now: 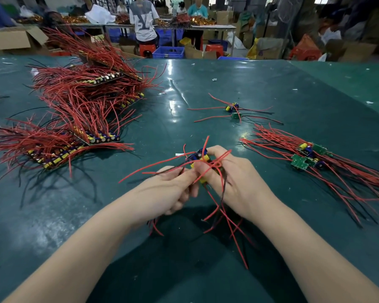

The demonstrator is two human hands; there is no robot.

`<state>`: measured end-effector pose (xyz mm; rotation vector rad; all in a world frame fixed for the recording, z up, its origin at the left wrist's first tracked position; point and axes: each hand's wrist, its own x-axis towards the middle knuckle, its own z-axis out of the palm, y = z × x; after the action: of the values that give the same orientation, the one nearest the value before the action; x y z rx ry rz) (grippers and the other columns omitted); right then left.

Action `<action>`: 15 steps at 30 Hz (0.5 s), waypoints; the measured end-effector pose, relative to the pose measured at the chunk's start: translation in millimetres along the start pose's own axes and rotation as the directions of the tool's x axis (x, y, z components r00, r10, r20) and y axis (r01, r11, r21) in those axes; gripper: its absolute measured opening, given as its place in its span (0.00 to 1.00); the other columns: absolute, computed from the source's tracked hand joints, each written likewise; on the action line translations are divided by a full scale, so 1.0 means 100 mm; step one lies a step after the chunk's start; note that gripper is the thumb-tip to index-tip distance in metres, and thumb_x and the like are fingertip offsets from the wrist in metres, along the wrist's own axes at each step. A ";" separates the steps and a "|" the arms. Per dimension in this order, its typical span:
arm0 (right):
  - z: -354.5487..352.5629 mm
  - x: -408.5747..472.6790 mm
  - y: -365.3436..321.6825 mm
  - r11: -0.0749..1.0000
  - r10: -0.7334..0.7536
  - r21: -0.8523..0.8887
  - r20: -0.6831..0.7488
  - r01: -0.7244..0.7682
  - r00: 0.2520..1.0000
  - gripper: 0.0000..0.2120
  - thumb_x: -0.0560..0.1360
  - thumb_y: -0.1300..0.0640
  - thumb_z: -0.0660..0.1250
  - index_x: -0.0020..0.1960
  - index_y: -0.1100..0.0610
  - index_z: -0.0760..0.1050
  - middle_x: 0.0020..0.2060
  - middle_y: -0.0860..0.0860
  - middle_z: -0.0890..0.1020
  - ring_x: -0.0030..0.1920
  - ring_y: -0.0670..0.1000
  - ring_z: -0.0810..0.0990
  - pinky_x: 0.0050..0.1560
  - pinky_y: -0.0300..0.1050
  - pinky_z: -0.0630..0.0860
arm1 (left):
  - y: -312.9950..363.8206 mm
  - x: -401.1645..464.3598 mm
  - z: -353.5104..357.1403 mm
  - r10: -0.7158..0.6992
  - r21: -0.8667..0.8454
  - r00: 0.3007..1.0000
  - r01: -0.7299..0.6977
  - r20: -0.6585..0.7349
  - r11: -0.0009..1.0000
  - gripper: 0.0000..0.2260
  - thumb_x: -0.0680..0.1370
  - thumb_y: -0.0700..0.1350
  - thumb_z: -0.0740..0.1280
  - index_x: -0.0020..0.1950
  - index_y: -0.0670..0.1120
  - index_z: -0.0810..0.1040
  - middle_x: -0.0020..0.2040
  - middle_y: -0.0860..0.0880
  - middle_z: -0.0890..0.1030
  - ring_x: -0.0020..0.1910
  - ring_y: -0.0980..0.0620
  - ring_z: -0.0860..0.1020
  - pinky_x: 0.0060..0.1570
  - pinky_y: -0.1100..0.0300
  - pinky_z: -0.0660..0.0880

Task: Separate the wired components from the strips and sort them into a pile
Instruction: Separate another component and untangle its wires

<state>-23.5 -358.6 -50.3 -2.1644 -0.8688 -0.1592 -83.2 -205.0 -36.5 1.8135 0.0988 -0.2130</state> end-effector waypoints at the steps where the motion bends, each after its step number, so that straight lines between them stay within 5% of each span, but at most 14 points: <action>1: 0.00 0.01 -0.01 1.000 0.003 0.000 -0.028 -0.003 1.000 0.11 0.80 0.43 0.59 0.45 0.48 0.72 0.32 0.46 0.78 0.36 0.52 0.75 0.43 0.53 0.74 | 0.00 0.00 0.00 0.004 -0.013 1.000 -0.003 0.026 1.000 0.20 0.81 0.55 0.56 0.32 0.47 0.69 0.23 0.55 0.61 0.20 0.57 0.57 0.20 0.69 0.55; 4: 0.02 0.00 -0.06 0.999 -0.014 0.050 -0.132 0.021 0.991 0.15 0.82 0.49 0.57 0.38 0.48 0.73 0.31 0.44 0.78 0.34 0.49 0.76 0.41 0.49 0.74 | 0.00 -0.01 0.00 0.030 0.010 0.997 -0.031 0.077 0.999 0.23 0.81 0.56 0.56 0.28 0.49 0.68 0.25 0.52 0.58 0.22 0.55 0.56 0.21 0.68 0.54; 8: 0.04 -0.03 -0.03 0.999 -0.037 0.004 -0.089 0.038 0.995 0.16 0.80 0.62 0.56 0.48 0.72 0.78 0.43 0.68 0.81 0.46 0.66 0.79 0.50 0.52 0.67 | -0.02 -0.02 -0.02 0.071 0.039 0.995 -0.074 0.066 0.997 0.23 0.82 0.55 0.56 0.28 0.50 0.68 0.25 0.52 0.59 0.23 0.54 0.57 0.21 0.67 0.55; 12: 0.08 0.01 -0.05 0.992 -0.117 -0.059 -0.179 0.108 0.977 0.21 0.80 0.56 0.53 0.44 0.69 0.79 0.38 0.62 0.83 0.44 0.62 0.79 0.48 0.52 0.69 | -0.02 -0.02 -0.02 0.137 0.029 0.990 -0.137 0.025 0.990 0.17 0.80 0.56 0.58 0.34 0.50 0.70 0.23 0.56 0.61 0.21 0.56 0.58 0.20 0.67 0.56; 15: 0.11 -0.02 -0.05 0.994 -0.107 -0.010 -0.252 0.108 0.962 0.14 0.79 0.64 0.58 0.40 0.69 0.77 0.31 0.60 0.78 0.38 0.63 0.78 0.39 0.52 0.70 | 0.02 -0.04 0.04 0.290 0.009 0.957 -0.291 0.027 0.957 0.09 0.78 0.55 0.60 0.41 0.58 0.77 0.23 0.52 0.63 0.20 0.60 0.65 0.19 0.57 0.59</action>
<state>-29.7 -349.8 -55.2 -2.0376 -0.8370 -0.4769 -87.2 -209.6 -34.9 1.8129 -0.1878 -0.0278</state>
